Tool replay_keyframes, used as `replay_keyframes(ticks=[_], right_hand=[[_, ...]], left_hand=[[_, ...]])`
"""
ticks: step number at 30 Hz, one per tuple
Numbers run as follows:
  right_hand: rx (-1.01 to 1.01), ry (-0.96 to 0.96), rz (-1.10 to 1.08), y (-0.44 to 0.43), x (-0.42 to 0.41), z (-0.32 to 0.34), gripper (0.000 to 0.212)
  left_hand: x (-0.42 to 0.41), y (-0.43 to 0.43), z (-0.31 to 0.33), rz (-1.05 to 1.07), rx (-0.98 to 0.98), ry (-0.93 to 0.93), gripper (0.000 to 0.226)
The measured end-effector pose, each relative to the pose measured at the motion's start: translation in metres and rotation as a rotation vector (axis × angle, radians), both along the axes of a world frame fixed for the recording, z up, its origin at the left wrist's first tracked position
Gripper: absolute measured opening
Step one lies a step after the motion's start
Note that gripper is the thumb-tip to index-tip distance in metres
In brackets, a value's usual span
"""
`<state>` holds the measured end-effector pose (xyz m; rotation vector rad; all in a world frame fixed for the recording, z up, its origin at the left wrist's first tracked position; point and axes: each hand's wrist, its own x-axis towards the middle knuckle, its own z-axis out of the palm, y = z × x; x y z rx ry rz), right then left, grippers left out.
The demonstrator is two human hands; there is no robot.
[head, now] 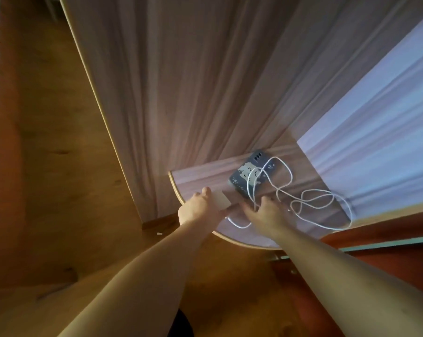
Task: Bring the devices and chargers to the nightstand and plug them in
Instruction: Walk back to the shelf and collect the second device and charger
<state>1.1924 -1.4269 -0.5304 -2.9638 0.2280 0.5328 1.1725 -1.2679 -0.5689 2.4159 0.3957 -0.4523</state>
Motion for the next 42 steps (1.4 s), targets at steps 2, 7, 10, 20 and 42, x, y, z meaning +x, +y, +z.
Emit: replay_keyframes(ticks=[2, 7, 10, 20, 42], right_hand=[[-0.049, -0.013, -0.034, 0.005, 0.004, -0.013, 0.076], [-0.144, -0.078, 0.023, -0.008, 0.001, -0.033, 0.019], [-0.034, -0.086, 0.004, -0.022, 0.004, -0.034, 0.02], [0.27, -0.054, 0.018, -0.047, 0.004, -0.025, 0.031], [0.545, -0.292, -0.163, -0.043, 0.006, 0.094, 0.025]], left_hand=[[0.0, -0.003, -0.004, -0.069, 0.008, -0.047, 0.05], [0.017, 0.0, -0.011, -0.156, -0.028, -0.104, 0.036], [0.035, -0.003, -0.009, -0.183, 0.063, -0.217, 0.034], [0.094, -0.067, -0.006, -0.274, 0.2, -0.165, 0.079], [0.101, -0.032, 0.058, -0.295, 0.248, 0.019, 0.118]])
